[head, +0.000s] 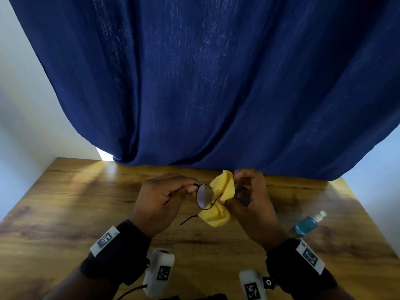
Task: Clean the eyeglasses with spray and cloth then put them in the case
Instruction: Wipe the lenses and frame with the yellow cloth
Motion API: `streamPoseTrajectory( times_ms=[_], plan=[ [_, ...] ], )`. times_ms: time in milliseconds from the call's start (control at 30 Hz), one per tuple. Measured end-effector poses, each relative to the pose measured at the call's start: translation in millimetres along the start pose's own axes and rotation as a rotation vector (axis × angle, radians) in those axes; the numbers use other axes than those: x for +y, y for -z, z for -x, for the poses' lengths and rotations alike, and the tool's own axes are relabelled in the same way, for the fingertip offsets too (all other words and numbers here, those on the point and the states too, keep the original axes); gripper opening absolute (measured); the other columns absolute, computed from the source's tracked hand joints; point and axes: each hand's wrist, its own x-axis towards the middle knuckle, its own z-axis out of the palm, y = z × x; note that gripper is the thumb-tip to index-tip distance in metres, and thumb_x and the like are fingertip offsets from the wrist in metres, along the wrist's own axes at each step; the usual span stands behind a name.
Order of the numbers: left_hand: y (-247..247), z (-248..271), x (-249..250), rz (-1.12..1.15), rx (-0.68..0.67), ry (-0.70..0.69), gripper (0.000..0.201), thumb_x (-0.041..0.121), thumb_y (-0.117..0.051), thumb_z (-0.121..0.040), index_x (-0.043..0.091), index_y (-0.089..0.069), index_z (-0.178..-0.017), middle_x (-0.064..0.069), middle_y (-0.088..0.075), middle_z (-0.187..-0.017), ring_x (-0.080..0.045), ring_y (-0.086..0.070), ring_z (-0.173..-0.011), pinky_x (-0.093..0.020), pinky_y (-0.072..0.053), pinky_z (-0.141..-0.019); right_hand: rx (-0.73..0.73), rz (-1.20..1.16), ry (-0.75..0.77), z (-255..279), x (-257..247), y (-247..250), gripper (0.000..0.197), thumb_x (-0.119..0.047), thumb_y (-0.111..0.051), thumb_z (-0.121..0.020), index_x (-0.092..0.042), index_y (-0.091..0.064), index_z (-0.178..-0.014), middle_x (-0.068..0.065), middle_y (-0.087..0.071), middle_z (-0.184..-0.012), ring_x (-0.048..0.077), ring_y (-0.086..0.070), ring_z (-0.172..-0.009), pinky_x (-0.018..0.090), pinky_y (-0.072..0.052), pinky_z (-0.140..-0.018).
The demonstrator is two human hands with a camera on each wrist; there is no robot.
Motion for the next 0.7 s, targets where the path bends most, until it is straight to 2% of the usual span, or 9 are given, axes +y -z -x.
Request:
streamPoseTrajectory(
  times_ms=[67,133,267,333,400,500,600,633,700],
  plan=[
    [-0.7,-1.2,0.3,0.011,0.011,-0.005,0.020,0.018,-0.062,-0.096,0.011,-0.080,-0.101,0.007,-0.076,-0.091,0.000,-0.069,-0.086,-0.011,-0.051,-0.077,-0.025,0.078,0.037,-2.5,1.6,0.6,0.030,-0.028,-0.081,-0.082,-0.036,-0.062,-0.105,-0.008,-0.052,-0.123,0.001,-0.057,-0.108,0.011,-0.048,-0.084],
    [-1.4,-1.9,-0.3,0.003,0.009,0.001,0.021,0.020,-0.061,-0.097,0.012,-0.080,-0.102,0.007,-0.077,-0.092,-0.001,-0.070,-0.087,-0.016,-0.054,-0.076,-0.093,0.044,-0.030,-4.0,3.4,3.3,0.017,-0.036,-0.070,-0.086,-0.033,-0.070,-0.102,-0.010,-0.056,-0.121,0.000,-0.060,-0.104,0.012,-0.049,-0.082],
    [-2.8,-2.5,-1.1,0.027,0.009,0.017,0.021,0.022,-0.060,-0.098,0.014,-0.079,-0.100,0.012,-0.074,-0.088,0.000,-0.068,-0.080,-0.017,-0.053,-0.071,-0.337,-0.129,-0.114,-3.0,4.4,10.2,0.027,-0.048,-0.063,-0.096,-0.025,-0.077,-0.100,-0.010,-0.066,-0.111,0.011,-0.065,-0.103,0.027,-0.054,-0.084],
    [-4.5,-2.5,-1.2,0.031,0.012,0.022,0.021,0.023,-0.060,-0.097,0.014,-0.079,-0.099,0.018,-0.071,-0.085,0.002,-0.066,-0.075,-0.015,-0.050,-0.068,-0.426,-0.177,-0.137,-2.3,2.3,14.6,0.026,-0.043,-0.065,-0.094,-0.021,-0.075,-0.105,-0.004,-0.070,-0.107,0.017,-0.068,-0.099,0.034,-0.057,-0.082],
    [-6.7,-2.4,-1.6,0.042,0.008,0.020,0.022,0.023,-0.060,-0.097,0.013,-0.080,-0.098,0.023,-0.067,-0.082,0.001,-0.064,-0.070,-0.015,-0.050,-0.065,-0.470,-0.221,-0.184,-1.5,-3.1,16.2,0.022,-0.033,-0.073,-0.092,-0.020,-0.074,-0.110,0.002,-0.074,-0.109,0.021,-0.071,-0.101,0.038,-0.060,-0.086],
    [-12.0,-1.7,-0.8,0.083,-0.011,0.006,0.021,0.021,-0.061,-0.097,0.011,-0.079,-0.097,0.029,-0.062,-0.081,-0.001,-0.064,-0.067,-0.018,-0.051,-0.063,-0.468,-0.296,-0.232,0.1,-10.5,12.7,0.022,-0.022,-0.078,-0.084,-0.021,-0.076,-0.106,0.001,-0.078,-0.109,0.016,-0.074,-0.102,0.030,-0.059,-0.084],
    [-17.1,0.2,-1.0,0.120,-0.040,0.005,0.020,0.021,-0.061,-0.098,0.012,-0.079,-0.098,0.029,-0.063,-0.083,-0.002,-0.065,-0.067,-0.023,-0.055,-0.062,-0.407,-0.297,-0.249,1.9,-11.7,5.8,0.013,-0.027,-0.083,-0.083,-0.023,-0.078,-0.095,-0.001,-0.079,-0.097,0.012,-0.074,-0.090,0.025,-0.057,-0.077],
    [-18.2,1.0,-2.9,0.117,-0.039,0.012,0.020,0.021,-0.061,-0.097,0.012,-0.079,-0.099,0.028,-0.064,-0.084,-0.001,-0.065,-0.067,-0.022,-0.054,-0.062,-0.375,-0.290,-0.239,2.5,-13.8,4.9,0.017,-0.037,-0.081,-0.085,-0.020,-0.077,-0.087,0.000,-0.077,-0.088,0.014,-0.071,-0.081,0.024,-0.055,-0.072],
    [-18.7,3.6,-9.0,0.112,-0.030,0.044,0.020,0.021,-0.061,-0.097,0.013,-0.079,-0.099,0.026,-0.065,-0.084,0.000,-0.064,-0.067,-0.019,-0.052,-0.063,-0.345,-0.241,-0.241,4.9,-9.8,7.9,0.064,-0.069,-0.067,-0.085,-0.008,-0.062,-0.070,0.007,-0.058,-0.068,0.020,-0.054,-0.063,0.030,-0.045,-0.061]
  ],
)
